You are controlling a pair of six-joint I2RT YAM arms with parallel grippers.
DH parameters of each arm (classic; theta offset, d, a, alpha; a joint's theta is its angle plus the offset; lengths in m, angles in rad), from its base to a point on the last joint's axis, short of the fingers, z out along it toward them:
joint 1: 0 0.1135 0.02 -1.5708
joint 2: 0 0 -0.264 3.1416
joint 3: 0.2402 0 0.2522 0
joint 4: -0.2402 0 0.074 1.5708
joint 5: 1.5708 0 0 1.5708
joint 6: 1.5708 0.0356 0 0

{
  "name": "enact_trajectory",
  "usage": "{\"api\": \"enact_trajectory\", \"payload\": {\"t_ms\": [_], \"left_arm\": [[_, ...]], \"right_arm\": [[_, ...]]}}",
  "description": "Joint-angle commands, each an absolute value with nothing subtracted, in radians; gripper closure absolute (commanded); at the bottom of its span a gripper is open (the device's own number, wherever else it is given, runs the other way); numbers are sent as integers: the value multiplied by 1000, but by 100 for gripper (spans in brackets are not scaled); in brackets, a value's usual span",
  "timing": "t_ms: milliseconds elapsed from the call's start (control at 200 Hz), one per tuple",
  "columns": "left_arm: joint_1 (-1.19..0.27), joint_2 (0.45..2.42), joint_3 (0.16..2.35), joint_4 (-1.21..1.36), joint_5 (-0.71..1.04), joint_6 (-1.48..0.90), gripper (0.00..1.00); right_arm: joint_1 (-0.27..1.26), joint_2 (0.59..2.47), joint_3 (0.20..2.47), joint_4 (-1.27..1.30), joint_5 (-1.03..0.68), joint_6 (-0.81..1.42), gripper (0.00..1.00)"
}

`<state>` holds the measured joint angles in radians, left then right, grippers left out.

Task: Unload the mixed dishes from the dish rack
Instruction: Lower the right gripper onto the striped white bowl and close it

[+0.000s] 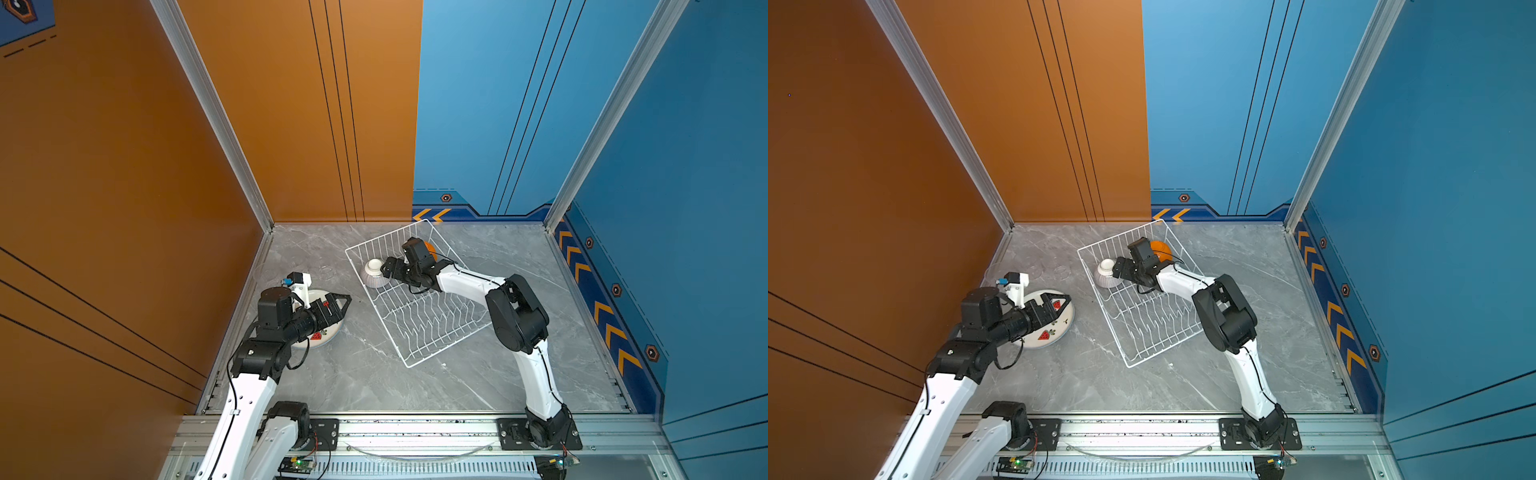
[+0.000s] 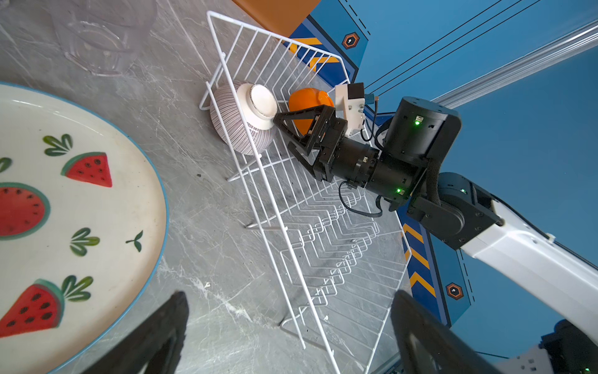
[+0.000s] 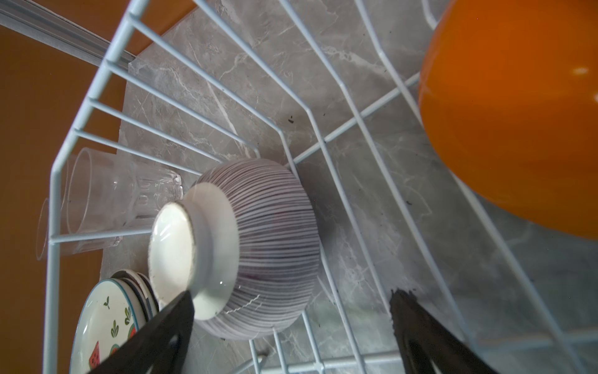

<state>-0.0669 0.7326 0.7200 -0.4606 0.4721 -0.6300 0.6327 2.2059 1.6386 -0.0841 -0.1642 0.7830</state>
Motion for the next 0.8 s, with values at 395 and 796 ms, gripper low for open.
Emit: {"api": "enact_trajectory", "payload": {"t_ms": [395,796], "left_arm": [[-83,824,698,-368,447,-638,2],[-88,885,693,-330,449,-641,2]], "right_arm": [[634,2278,1719,-30,-287,823,8],[636,2318,1745,-5,-394,871,11]]}}
